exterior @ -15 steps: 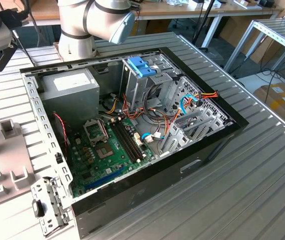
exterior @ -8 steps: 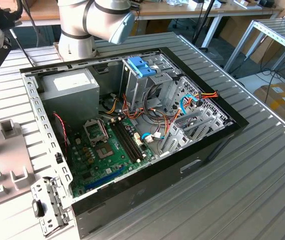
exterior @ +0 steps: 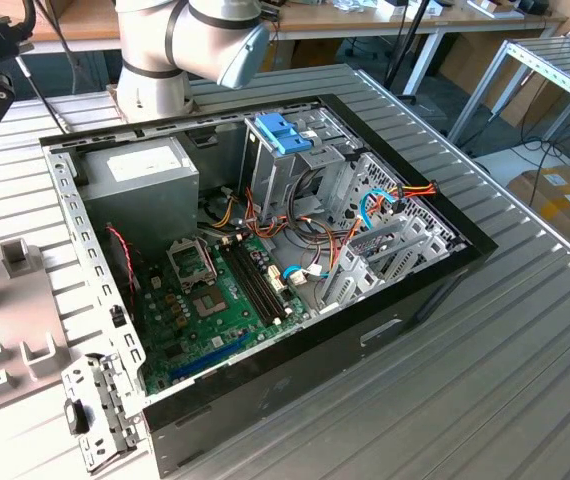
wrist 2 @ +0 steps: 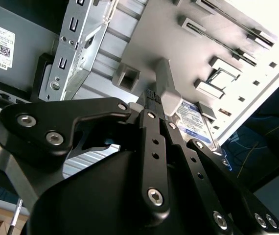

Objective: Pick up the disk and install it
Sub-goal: 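Reach for the disk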

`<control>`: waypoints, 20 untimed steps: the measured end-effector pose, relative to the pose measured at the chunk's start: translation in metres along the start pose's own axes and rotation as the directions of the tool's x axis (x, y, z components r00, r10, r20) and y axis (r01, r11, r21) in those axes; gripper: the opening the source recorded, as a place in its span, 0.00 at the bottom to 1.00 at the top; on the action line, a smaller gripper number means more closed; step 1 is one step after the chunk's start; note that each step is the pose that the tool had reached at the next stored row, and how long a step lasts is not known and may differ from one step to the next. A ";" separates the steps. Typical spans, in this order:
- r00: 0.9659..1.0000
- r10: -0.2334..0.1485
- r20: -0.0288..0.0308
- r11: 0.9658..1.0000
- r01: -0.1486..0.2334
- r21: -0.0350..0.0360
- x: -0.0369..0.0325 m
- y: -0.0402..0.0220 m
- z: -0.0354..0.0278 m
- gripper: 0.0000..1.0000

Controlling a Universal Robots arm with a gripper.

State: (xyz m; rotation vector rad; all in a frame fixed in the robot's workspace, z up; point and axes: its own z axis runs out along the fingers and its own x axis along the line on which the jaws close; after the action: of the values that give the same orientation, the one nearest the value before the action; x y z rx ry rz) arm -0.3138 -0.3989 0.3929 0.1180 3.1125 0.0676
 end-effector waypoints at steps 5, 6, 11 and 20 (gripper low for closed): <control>1.000 0.000 0.000 1.000 0.000 0.000 0.0054 -0.0004 -0.0001 0.11; 1.000 0.000 0.000 1.000 0.000 0.000 0.0061 -0.0005 -0.0001 0.11; 1.000 0.000 0.000 1.000 0.000 0.000 0.0110 -0.0008 -0.0001 0.11; 1.000 0.000 0.000 1.000 0.000 0.000 0.0180 -0.0014 -0.0002 0.11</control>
State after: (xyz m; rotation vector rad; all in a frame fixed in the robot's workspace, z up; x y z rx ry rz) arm -0.3318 -0.3990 0.3926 0.1180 3.1125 0.0676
